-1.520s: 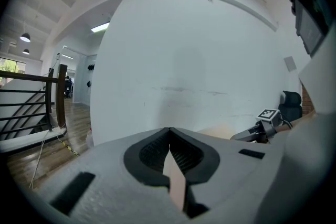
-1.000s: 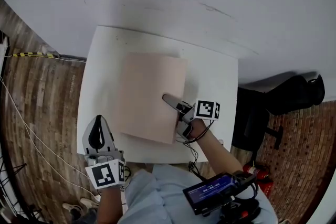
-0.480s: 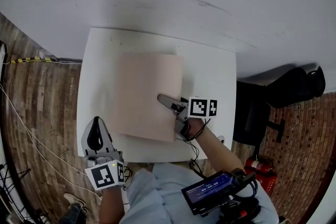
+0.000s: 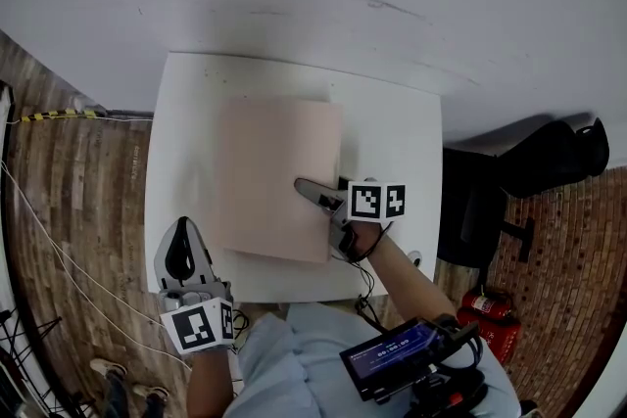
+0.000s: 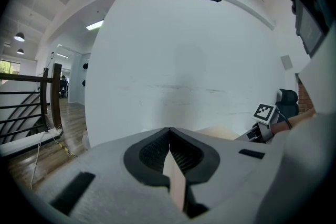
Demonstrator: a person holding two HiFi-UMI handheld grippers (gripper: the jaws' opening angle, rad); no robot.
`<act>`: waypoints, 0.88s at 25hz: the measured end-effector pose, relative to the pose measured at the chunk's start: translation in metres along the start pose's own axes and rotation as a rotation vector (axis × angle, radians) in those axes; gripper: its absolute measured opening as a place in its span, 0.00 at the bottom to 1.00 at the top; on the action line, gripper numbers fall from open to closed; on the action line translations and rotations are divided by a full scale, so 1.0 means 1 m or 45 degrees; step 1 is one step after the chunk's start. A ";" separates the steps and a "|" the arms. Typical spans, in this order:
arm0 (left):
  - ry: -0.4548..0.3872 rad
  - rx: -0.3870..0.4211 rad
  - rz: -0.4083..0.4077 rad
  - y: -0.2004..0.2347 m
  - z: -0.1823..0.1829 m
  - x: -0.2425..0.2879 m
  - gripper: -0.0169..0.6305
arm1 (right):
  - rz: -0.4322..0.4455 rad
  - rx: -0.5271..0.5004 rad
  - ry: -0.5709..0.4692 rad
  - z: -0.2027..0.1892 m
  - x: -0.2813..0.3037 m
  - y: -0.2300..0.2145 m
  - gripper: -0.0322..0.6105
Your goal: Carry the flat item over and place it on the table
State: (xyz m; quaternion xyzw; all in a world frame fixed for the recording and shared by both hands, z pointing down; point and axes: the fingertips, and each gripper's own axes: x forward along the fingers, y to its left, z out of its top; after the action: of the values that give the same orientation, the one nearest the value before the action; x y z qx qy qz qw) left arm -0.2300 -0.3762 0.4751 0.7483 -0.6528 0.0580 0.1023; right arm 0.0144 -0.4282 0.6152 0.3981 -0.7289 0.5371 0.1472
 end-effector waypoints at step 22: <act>0.016 0.004 -0.021 -0.005 -0.004 0.002 0.04 | -0.050 0.055 0.019 -0.007 -0.005 -0.022 0.74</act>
State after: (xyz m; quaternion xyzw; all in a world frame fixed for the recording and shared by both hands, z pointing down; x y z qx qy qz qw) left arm -0.2243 -0.3762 0.4786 0.7536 -0.6458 0.0631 0.1057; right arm 0.0322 -0.4224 0.6290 0.4115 -0.7081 0.5526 0.1544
